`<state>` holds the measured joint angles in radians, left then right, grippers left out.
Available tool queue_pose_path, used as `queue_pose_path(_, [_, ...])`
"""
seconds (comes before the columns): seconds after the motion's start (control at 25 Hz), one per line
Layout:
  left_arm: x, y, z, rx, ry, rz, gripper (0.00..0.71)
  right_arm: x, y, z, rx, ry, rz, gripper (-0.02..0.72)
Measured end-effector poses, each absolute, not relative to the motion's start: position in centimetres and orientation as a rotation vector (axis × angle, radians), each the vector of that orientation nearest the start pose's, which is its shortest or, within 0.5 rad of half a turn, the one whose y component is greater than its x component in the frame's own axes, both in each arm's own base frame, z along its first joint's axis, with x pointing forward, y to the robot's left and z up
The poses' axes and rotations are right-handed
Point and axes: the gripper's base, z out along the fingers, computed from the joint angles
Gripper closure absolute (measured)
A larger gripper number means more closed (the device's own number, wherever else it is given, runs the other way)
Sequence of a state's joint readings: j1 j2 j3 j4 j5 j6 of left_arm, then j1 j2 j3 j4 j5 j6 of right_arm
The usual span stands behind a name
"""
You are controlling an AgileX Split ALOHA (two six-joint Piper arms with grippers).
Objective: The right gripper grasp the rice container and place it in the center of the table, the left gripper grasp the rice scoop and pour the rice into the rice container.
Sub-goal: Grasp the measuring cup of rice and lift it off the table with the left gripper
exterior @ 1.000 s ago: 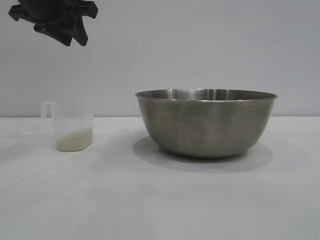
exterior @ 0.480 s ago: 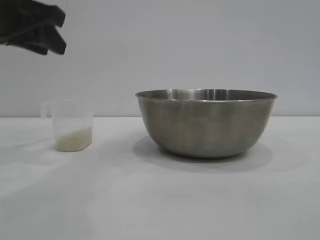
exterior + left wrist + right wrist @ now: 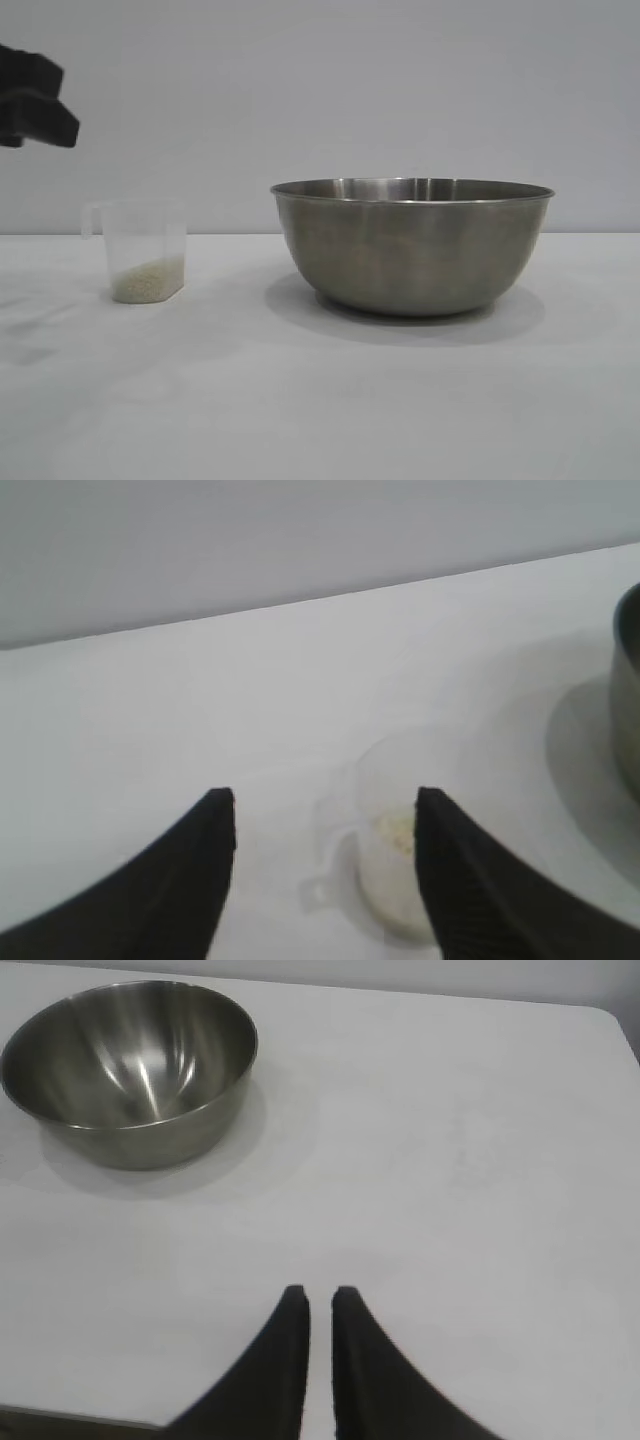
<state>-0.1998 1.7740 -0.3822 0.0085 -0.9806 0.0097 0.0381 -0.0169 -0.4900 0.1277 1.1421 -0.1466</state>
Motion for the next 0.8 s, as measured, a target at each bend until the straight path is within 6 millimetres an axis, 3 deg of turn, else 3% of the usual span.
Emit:
queue_pose_path(0.08, [26.4,-5.5,11.8,0.233,1.874,-0.134,0.296,-1.1,1.0,26.9,-0.208,2.103,0.09,0.65])
queue_pose_path(0.24, [26.5,-5.7,10.0,0.255,1.878,-0.144,0.289,-1.1,1.0,26.9,-0.208,2.103,0.09,0.65])
queue_pose_path(0.28, [26.4,-5.7,9.4,0.257,1.897,-0.143,0.329,-1.1,1.0,26.9,-0.208,2.103,0.09,0.65])
queue_pose_path(0.4, [26.3,-5.7,8.0,0.262,1.946,-0.142,0.315,-1.1,1.0,26.9,-0.208,2.103,0.09,0.65])
queue_pose_path(0.6, [26.2,-5.7,7.3,0.265,1.971,-0.141,0.315,-1.1,1.0,26.9,-0.208,2.103,0.09,0.65])
queue_pose_path(0.8, [27.5,-5.9,7.5,0.261,1.937,-0.142,0.315,-1.1,1.0,26.9,-0.208,2.103,0.09,0.65])
